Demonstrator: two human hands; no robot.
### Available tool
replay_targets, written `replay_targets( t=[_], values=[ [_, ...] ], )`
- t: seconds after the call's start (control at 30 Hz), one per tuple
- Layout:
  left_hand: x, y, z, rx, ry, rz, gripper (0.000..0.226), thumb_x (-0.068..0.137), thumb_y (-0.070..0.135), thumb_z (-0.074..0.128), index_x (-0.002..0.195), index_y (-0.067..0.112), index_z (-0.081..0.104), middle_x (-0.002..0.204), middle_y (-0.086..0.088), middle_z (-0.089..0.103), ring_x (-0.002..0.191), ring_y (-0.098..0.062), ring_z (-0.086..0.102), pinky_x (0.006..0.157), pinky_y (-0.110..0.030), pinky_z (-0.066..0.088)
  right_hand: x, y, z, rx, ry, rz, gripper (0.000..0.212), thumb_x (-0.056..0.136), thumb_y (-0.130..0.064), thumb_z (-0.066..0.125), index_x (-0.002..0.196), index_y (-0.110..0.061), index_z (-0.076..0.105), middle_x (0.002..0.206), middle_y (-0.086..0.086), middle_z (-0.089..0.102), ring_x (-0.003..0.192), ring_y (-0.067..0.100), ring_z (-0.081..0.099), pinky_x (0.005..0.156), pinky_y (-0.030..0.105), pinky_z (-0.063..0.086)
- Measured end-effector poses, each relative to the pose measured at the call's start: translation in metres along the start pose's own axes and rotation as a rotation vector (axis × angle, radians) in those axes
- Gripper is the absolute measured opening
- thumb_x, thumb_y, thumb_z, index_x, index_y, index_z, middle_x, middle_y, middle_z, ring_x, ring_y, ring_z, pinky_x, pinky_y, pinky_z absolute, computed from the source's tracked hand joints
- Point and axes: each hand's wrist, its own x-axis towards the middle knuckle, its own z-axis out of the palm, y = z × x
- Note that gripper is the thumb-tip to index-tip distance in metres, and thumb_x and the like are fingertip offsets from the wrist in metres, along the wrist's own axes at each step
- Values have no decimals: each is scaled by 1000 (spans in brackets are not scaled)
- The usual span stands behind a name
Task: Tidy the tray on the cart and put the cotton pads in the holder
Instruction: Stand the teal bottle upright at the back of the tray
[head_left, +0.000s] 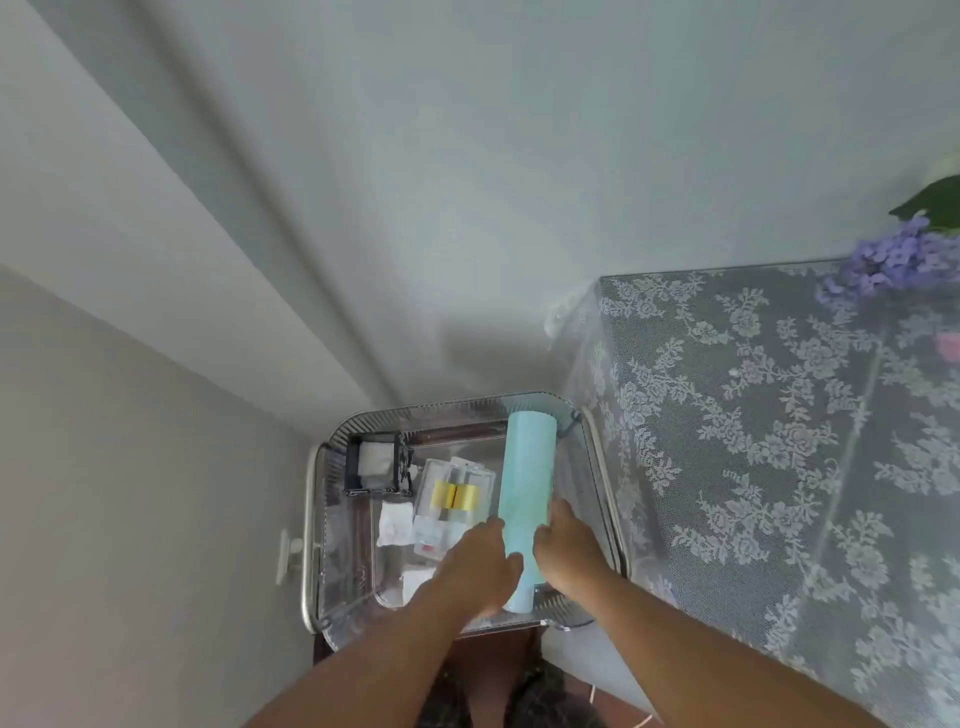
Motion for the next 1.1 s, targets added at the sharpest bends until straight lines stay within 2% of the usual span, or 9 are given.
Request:
replay_targets(
  t=[0.13, 0.3, 0.4, 0.53, 0.67, 0.83, 0.97, 1.03, 1.1],
  values=[
    [-4, -1, 9, -77, -61, -97, 47, 91, 32, 44, 137, 23, 40, 134, -1, 55, 111, -23, 56, 93, -35, 44, 4, 3, 5, 73, 15, 86, 43, 102, -13, 37, 144, -17, 42, 124, 14, 65, 96, 31, 68, 64, 33, 48],
    [-4, 1, 25, -165, -2, -149, 50, 93, 31, 41, 141, 20, 34, 119, -3, 63, 96, -25, 63, 91, -45, 48, 4, 2, 11, 117, -2, 144, 37, 107, -22, 33, 141, -15, 47, 118, 11, 61, 100, 28, 63, 76, 35, 48],
    [-4, 1, 30, -250, 88, -152, 45, 93, 31, 41, 137, 23, 41, 117, 1, 63, 98, -21, 60, 91, -41, 47, 3, 1, 12, 101, -13, 142, 42, 108, -25, 31, 147, -17, 43, 136, 14, 61, 114, 32, 62, 94, 42, 52],
    [-12, -6, 27, -263, 170, -161, 45, 91, 42, 42, 134, 27, 48, 97, 10, 59, 84, -14, 57, 72, -33, 43, -8, 0, 17, 94, -24, 124, 43, 106, -31, 32, 147, -21, 40, 133, 14, 64, 110, 34, 64, 98, 49, 52],
    [-27, -8, 16, -242, 286, -129, 49, 84, 59, 42, 126, 38, 54, 83, 23, 58, 74, 2, 57, 57, -21, 41, -23, -1, 17, 130, -8, 82, 40, 105, -38, 33, 140, -25, 47, 124, 8, 67, 103, 27, 66, 90, 44, 56],
    [-46, 9, -4, -217, 428, -34, 48, 86, 66, 42, 125, 44, 55, 100, 14, 56, 76, -4, 60, 62, -27, 45, -36, -6, 1, 346, 6, 39, 37, 105, -42, 38, 123, -22, 63, 112, 5, 72, 97, 21, 70, 88, 47, 59],
    [-51, 34, -31, -316, 540, 91, 49, 94, 65, 34, 113, 33, 66, 91, 13, 56, 85, 4, 52, 60, -9, 37, -37, -14, -22, 531, -63, 104, 46, 107, -46, 38, 105, -13, 71, 94, 14, 80, 88, 28, 78, 87, 52, 63],
    [-48, 47, -44, -375, 501, 67, 62, 93, 71, 26, 113, 29, 66, 97, 1, 58, 89, -3, 52, 64, -13, 37, -34, -21, -32, 604, -70, 146, 49, 108, -44, 40, 99, -7, 70, 89, 23, 79, 76, 31, 76, 84, 52, 64],
    [-42, 58, -56, -391, 459, 82, 78, 92, 75, 20, 114, 17, 66, 100, -13, 59, 93, -23, 57, 68, -31, 44, -30, -30, -41, 678, -48, 178, 47, 108, -43, 42, 102, -5, 68, 87, 25, 78, 66, 28, 73, 72, 44, 64]
  ],
)
